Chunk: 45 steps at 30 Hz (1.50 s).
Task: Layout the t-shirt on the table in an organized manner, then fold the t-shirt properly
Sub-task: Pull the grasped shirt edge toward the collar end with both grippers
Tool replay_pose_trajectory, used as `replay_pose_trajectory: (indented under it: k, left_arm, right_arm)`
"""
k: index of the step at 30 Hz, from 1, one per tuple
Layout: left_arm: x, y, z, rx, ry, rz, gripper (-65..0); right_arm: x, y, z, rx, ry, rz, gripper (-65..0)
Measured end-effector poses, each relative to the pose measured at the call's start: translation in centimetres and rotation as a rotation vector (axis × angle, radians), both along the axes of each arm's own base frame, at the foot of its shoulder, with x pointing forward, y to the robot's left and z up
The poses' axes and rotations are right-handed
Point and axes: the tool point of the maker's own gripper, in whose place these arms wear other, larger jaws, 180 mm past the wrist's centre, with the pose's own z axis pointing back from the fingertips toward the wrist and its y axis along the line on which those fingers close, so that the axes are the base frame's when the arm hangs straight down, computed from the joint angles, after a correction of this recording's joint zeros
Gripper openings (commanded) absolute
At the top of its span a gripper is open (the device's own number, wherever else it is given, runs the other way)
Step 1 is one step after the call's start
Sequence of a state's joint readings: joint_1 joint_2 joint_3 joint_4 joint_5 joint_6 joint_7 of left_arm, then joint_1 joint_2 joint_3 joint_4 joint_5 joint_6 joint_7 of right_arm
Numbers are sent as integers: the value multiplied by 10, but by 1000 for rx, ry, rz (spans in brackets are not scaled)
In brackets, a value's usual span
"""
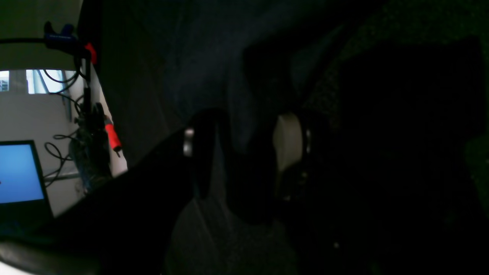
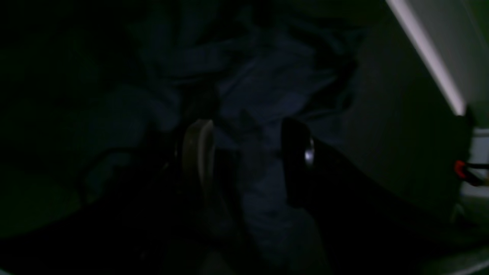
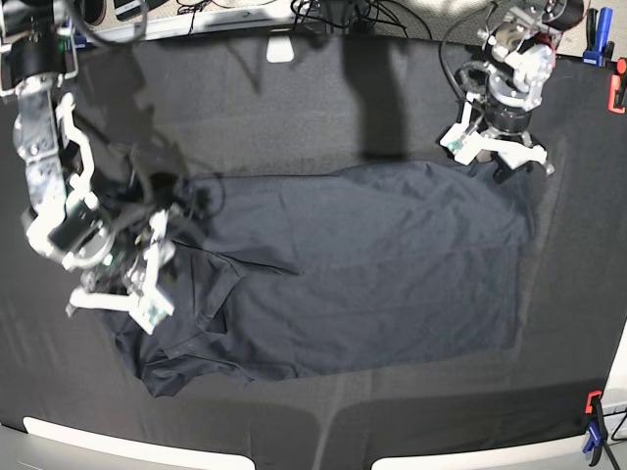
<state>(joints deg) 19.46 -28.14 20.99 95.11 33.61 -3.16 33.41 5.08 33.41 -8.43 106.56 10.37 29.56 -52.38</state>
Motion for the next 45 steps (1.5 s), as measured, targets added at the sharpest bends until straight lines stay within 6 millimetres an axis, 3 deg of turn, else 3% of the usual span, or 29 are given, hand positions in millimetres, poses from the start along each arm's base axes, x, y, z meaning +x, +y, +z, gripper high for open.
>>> replay_pose_trajectory:
  k: [3, 7, 9, 11, 13, 16, 23, 27, 33, 37, 41, 45]
  left_arm:
    - [-3, 0, -4, -1, 15, 5, -650]
    - [-5, 0, -5, -13, 26, 16, -650]
    - [-6, -1, -6, -26, 33, 23, -650]
    - [-7, -1, -7, -36, 39, 32, -650]
    - [-7, -1, -7, -36, 39, 32, -650]
    - [-7, -1, -7, -37, 38, 32, -650]
    - [-7, -1, -7, -39, 40, 33, -650]
    - [-7, -1, -7, -39, 40, 33, -650]
    - [-7, -1, -7, -39, 40, 33, -650]
    - [-7, -1, -7, -40, 40, 33, -650]
    - [-7, -1, -7, -39, 40, 33, -650]
    - [-7, -1, -7, -39, 40, 33, -650]
  right_arm:
    - [-13, -3, -14, -13, 42, -1, -372]
    - [-55, -12, -43, -70, 190, 126, -372]
    - [-77, -33, -54, -153, 261, 166, -372]
    - [-84, -63, -53, -267, 285, 162, -372]
    - [-81, -80, -45, -324, 266, 172, -372]
    - [-78, -78, -42, -320, 231, 207, -372]
    - [-75, -81, -83, -413, 187, 258, -372]
    - [-74, -81, -97, -499, 139, 280, -372]
    - [-60, -81, -92, -597, -10, 203, -372]
    - [-55, -77, -91, -599, -14, 207, -373]
    - [-55, -74, -92, -581, -8, 204, -449]
    - [-63, -67, -101, -552, 48, 238, -449]
